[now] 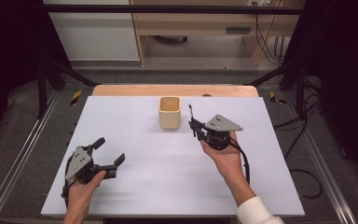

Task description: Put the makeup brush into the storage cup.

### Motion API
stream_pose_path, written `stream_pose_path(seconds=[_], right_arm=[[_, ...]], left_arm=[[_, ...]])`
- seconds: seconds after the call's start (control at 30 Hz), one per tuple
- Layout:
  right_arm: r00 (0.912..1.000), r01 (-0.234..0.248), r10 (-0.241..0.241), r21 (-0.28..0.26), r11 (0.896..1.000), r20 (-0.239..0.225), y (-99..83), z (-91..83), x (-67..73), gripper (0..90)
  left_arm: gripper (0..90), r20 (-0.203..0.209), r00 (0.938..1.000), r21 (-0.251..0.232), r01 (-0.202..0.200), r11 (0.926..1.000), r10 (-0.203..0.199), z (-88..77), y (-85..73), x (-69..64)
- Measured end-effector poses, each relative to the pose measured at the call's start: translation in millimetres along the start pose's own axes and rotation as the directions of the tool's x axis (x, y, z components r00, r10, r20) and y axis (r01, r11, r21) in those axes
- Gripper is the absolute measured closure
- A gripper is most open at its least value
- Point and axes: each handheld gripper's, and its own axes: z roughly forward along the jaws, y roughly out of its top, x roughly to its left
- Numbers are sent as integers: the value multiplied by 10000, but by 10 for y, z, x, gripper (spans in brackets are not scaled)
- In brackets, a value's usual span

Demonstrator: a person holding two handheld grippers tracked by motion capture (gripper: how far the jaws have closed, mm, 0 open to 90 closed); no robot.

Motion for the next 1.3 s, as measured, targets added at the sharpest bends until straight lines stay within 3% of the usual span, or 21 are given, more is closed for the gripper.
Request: stream_pose_path(seconds=[0.23,0.57,1.3], right_arm=[[9998,135,-134,-119,9998,149,144,115,51,834],[9998,103,-100,-196,9998,172,186,284,118,834],[9975,-596,620,-674,9959,342,183,374,59,834]], left_arm=[[28,106,9999,-10,21,10000,-21,13,-3,-12],[27,173,9998,-1,44,10000,-44,15,-10,4],[24,234,9996,170,-130,9998,126,32,-16,-13]])
